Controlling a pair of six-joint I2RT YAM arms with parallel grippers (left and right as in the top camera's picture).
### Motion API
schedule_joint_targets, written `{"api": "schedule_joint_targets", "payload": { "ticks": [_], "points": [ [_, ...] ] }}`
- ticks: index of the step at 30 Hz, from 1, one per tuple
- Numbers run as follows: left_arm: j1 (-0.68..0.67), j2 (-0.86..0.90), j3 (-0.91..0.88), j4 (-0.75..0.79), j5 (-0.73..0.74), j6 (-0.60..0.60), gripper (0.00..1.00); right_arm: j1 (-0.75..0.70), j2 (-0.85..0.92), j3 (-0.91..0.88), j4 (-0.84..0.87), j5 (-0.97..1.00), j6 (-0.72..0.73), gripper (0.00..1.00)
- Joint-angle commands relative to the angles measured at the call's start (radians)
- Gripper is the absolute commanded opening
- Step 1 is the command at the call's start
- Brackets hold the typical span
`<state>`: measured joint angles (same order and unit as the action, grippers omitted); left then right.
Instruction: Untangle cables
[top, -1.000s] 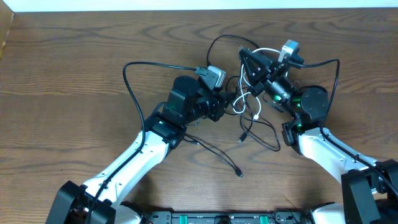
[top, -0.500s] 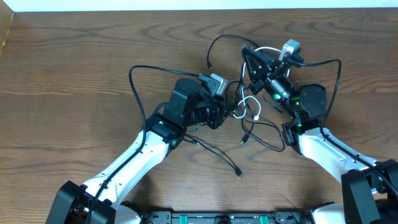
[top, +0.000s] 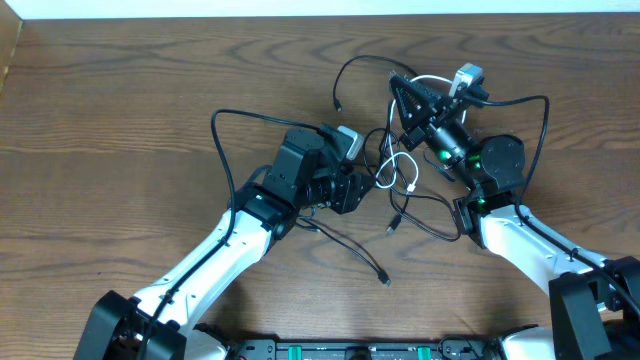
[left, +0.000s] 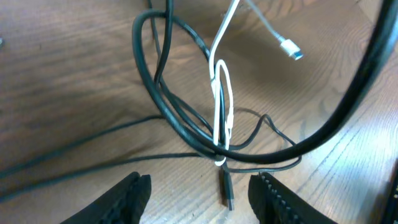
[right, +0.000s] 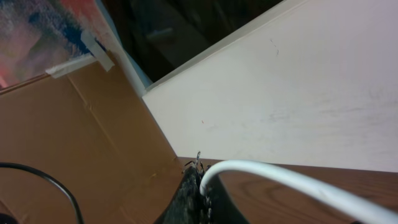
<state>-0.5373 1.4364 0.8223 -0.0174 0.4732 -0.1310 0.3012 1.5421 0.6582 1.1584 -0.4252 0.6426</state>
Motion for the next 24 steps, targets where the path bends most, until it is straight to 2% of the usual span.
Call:
{"api": "schedule_joint_targets", "payload": {
  "ticks": [1,11,19,24],
  "points": [
    [-0.001,0.000,-0.001,-0.019,0.014,0.008,0.60,-0.008,-0.009,0.012,0.000,0.016,-0.016,0.01],
    [-0.004,0.005,-0.001,0.057,0.013,0.033,0.75,-0.008,-0.009,0.012,0.031,-0.007,0.015,0.01],
    [-0.041,0.065,-0.001,0.134,0.013,0.034,0.76,-0.005,-0.009,0.012,0.043,-0.015,0.016,0.01],
    [-0.041,0.073,-0.001,0.175,0.012,0.033,0.77,-0.005,-0.009,0.012,0.111,-0.059,0.083,0.01]
  ]
}}
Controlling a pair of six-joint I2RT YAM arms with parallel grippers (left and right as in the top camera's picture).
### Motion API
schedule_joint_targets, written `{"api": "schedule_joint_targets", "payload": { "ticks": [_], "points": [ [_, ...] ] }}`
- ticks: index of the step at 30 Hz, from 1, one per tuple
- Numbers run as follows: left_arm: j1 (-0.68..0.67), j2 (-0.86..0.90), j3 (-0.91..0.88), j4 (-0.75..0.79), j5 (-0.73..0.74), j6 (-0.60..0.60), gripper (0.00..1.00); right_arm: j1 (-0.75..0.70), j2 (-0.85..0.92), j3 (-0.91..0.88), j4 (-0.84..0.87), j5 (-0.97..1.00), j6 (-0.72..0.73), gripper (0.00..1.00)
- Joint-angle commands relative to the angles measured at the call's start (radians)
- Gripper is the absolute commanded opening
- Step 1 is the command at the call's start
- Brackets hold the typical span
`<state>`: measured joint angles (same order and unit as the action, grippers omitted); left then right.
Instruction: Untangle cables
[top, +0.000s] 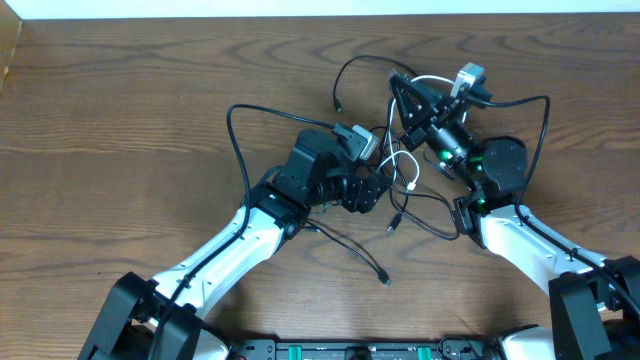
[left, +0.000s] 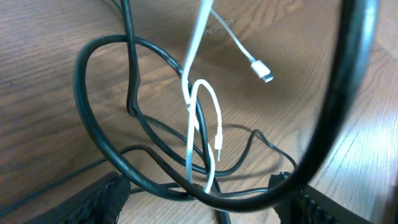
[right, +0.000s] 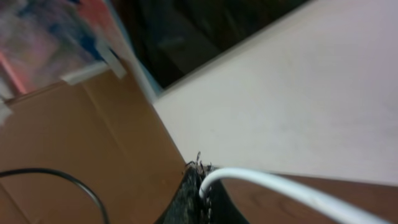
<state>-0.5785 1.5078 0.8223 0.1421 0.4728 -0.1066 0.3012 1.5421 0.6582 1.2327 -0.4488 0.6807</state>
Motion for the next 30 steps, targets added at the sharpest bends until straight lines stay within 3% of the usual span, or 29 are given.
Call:
{"api": "schedule_joint_targets", "payload": {
  "ticks": [1,10,11,13,15,30],
  "points": [
    [0.002,0.002,-0.001,0.022,0.008,0.009,0.77,-0.005,-0.009,0.012,0.064,-0.052,0.045,0.01],
    [0.035,0.002,-0.001,0.076,-0.006,0.008,0.73,-0.005,-0.009,0.012,0.093,-0.071,0.087,0.01],
    [0.040,0.001,-0.001,0.083,-0.006,0.008,0.62,-0.005,-0.009,0.012,0.093,-0.071,0.090,0.01],
    [0.055,0.001,-0.001,0.096,-0.006,0.008,0.28,-0.005,-0.009,0.012,0.092,-0.070,0.089,0.01],
    [0.071,0.001,-0.001,0.100,-0.014,0.008,0.08,-0.006,-0.009,0.012,0.092,-0.070,0.089,0.01],
    [0.226,0.002,-0.001,-0.130,-0.460,-0.091,0.08,-0.011,-0.009,0.012,0.084,-0.071,0.089,0.01]
  ]
}}
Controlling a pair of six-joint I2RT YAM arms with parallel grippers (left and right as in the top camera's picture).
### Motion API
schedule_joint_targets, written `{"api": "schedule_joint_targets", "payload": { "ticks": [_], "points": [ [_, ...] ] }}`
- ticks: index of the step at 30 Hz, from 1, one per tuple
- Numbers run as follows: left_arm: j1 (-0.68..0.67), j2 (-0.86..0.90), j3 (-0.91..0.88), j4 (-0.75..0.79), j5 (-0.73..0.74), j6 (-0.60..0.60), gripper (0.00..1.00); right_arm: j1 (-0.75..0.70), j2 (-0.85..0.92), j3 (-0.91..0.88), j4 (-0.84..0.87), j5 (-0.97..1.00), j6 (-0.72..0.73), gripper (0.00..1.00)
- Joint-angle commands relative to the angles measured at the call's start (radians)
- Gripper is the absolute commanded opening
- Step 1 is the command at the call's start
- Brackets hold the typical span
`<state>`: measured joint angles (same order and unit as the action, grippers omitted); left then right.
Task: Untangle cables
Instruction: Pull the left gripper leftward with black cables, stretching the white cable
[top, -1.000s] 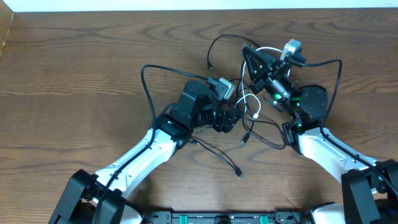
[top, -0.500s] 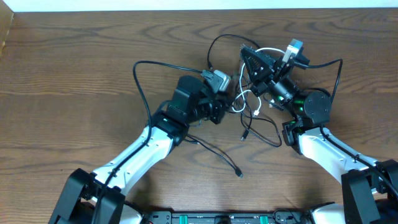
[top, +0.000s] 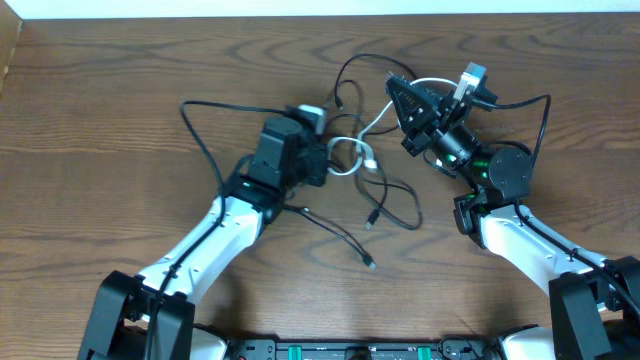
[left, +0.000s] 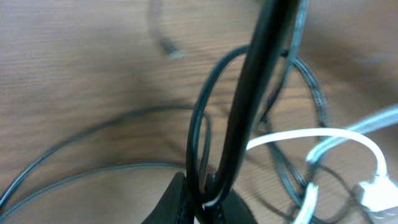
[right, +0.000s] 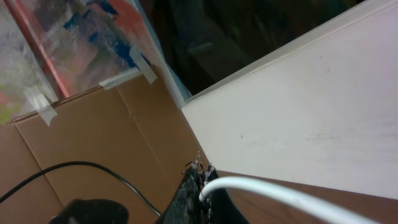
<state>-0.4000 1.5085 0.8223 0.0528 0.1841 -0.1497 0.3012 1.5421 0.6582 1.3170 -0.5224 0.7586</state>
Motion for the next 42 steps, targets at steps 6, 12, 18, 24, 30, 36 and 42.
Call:
{"api": "schedule_joint_targets", "payload": {
  "ticks": [6,12,18,24,30,36,42],
  "points": [
    [0.154,0.001,-0.001,-0.126,-0.200,-0.055,0.08,-0.033,-0.009,0.012,-0.041,-0.002,0.011,0.01],
    [0.240,0.001,-0.001,-0.177,-0.200,-0.055,0.08,-0.070,-0.009,0.012,-0.108,-0.013,0.011,0.01],
    [0.293,0.001,-0.001,-0.187,-0.202,-0.054,0.08,-0.105,-0.009,0.012,-0.132,-0.053,0.011,0.01],
    [0.347,0.001,-0.001,-0.192,-0.338,-0.054,0.08,-0.139,-0.009,0.012,-0.154,-0.091,0.011,0.01],
    [0.420,0.001,-0.001,-0.226,-0.479,-0.054,0.08,-0.165,-0.009,0.012,-0.218,-0.091,0.011,0.01],
    [0.520,0.001,-0.001,-0.237,-0.493,-0.054,0.08,-0.177,-0.009,0.012,-0.249,-0.090,0.011,0.01],
    [0.606,0.001,-0.001,-0.251,-0.492,-0.054,0.08,-0.205,-0.009,0.012,-0.301,-0.090,0.011,0.01]
  ]
}}
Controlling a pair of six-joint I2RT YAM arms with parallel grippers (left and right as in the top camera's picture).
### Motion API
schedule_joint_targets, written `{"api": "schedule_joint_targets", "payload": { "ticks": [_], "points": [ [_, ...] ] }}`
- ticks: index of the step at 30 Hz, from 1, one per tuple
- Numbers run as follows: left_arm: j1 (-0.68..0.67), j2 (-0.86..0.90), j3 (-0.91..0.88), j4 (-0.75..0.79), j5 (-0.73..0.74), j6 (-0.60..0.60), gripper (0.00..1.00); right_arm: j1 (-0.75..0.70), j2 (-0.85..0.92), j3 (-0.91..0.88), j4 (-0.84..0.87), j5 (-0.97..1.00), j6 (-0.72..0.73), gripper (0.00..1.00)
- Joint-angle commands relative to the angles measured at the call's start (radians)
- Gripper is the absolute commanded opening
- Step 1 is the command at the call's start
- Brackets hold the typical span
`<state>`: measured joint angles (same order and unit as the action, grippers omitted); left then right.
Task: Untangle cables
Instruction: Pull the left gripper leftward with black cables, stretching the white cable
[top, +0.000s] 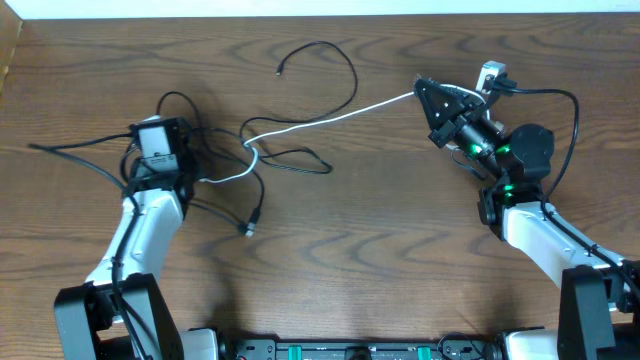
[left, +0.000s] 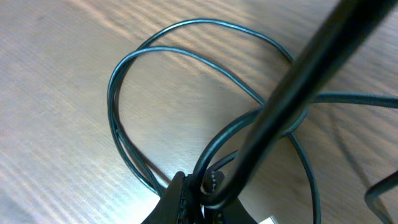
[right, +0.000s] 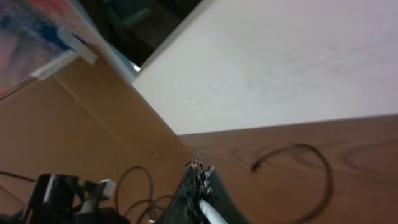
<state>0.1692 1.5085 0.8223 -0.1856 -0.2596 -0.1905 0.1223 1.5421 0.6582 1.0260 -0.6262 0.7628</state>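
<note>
A white cable (top: 330, 115) runs taut across the table from my right gripper (top: 422, 88), which is shut on it, to a knot of black cables (top: 215, 165) at the left. In the right wrist view the white cable (right: 210, 214) leaves the closed jaws of the right gripper (right: 200, 169). My left gripper (top: 172, 135) is at the far left, shut on black cable. Its wrist view shows the left gripper (left: 202, 186) pinching thin black cable loops (left: 155, 93). One black cable (top: 335, 65) lies by itself at the back.
A black plug end (top: 250, 228) lies in front of the knot. A black loop (top: 295, 160) trails right from the knot under the white cable. The right arm's own lead (top: 560, 130) arcs at the far right. A white wall borders the table's back edge (top: 300, 12).
My left gripper has gone from the table's middle to the far left, taking the black cables along. The white cable is now stretched straight. The right gripper sits slightly further right.
The left gripper stood open over the tangle at mid table while the right held the white cable. It then sat lower over the cables, then was shut on black cable. Now the bundle is spread leftward, one black cable lying apart at the back.
</note>
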Motion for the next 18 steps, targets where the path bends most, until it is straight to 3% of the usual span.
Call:
{"api": "schedule_joint_targets", "payload": {
  "ticks": [1,13,18],
  "points": [
    [0.049,0.001,-0.001,-0.016,-0.049,-0.013,0.08,-0.033,-0.009,0.012,-0.024,0.014,0.007,0.01],
    [0.081,0.001,-0.001,-0.019,-0.039,-0.013,0.08,-0.052,-0.009,0.012,-0.061,0.013,0.007,0.01],
    [0.092,0.001,-0.001,-0.019,-0.110,-0.005,0.08,-0.096,-0.009,0.012,-0.115,-0.016,0.007,0.01]
  ]
}}
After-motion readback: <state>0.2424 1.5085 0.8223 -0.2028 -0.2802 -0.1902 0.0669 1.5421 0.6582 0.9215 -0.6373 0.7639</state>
